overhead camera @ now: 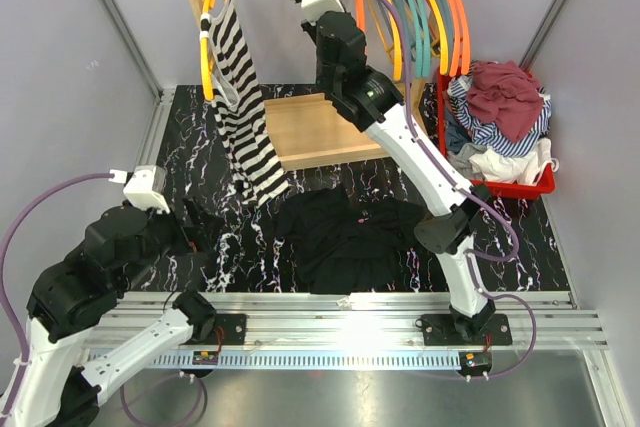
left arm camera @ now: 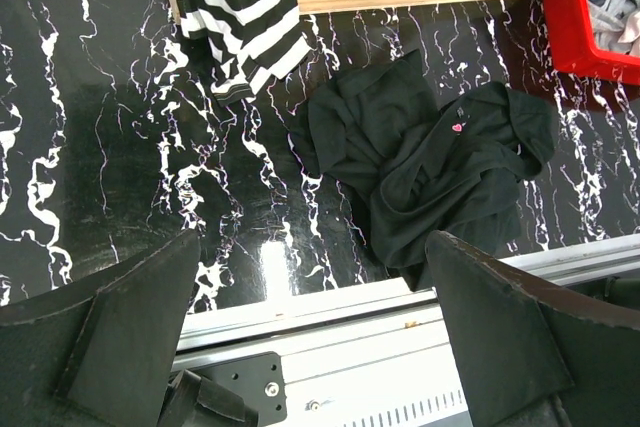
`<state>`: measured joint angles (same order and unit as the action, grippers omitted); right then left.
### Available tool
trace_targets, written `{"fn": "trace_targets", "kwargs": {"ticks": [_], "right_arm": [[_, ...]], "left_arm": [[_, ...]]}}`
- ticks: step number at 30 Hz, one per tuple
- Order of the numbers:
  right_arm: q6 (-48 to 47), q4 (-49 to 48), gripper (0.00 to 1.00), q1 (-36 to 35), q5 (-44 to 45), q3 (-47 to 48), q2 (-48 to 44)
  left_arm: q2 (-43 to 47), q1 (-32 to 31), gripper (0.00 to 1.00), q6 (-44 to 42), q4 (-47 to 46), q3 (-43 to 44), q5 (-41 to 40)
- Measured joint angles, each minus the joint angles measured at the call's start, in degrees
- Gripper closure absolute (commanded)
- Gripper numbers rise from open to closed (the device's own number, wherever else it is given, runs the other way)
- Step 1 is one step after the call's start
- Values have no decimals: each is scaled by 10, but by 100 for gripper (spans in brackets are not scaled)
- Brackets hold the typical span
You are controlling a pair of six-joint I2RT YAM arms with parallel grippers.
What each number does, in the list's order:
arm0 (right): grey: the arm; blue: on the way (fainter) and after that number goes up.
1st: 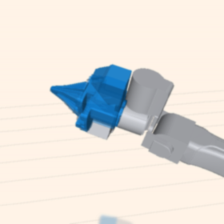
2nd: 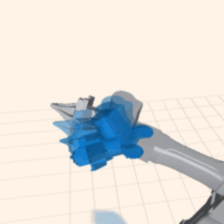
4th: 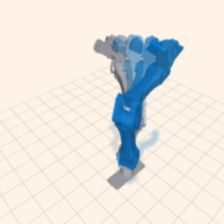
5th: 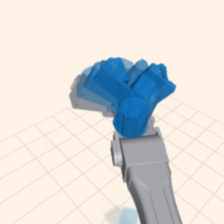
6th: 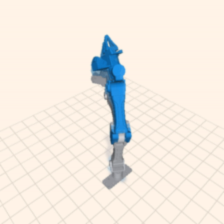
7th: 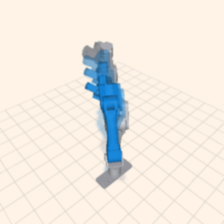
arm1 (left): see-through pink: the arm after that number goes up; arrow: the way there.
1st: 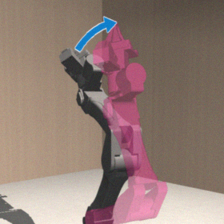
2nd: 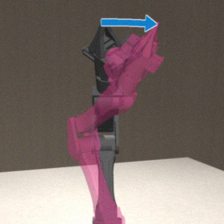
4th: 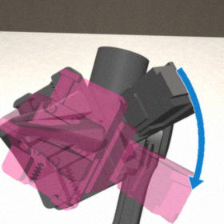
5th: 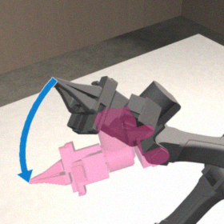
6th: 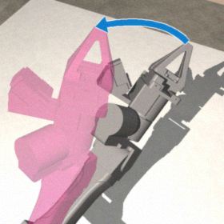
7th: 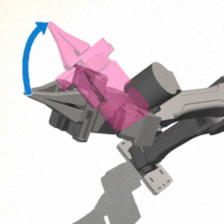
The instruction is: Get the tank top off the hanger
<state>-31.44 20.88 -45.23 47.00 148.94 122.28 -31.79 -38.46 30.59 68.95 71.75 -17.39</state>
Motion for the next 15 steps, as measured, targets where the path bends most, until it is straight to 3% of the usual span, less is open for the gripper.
{"fn": "trace_targets", "kwargs": {"ticks": [10,11,12,15], "right_arm": [[37,26,100,19,-28,10,9],[45,34,78,19,-30,10,9],[56,43,62,19,-32,10,8],[91,87,35,19,-45,3,-3]], "left_arm": [[-15,0,1,-11,-6,5,0],[-15,0,1,-12,-6,5,0],[-15,0,1,-12,-7,5,1],[-15,0,1,-14,-11,5,1]]}}
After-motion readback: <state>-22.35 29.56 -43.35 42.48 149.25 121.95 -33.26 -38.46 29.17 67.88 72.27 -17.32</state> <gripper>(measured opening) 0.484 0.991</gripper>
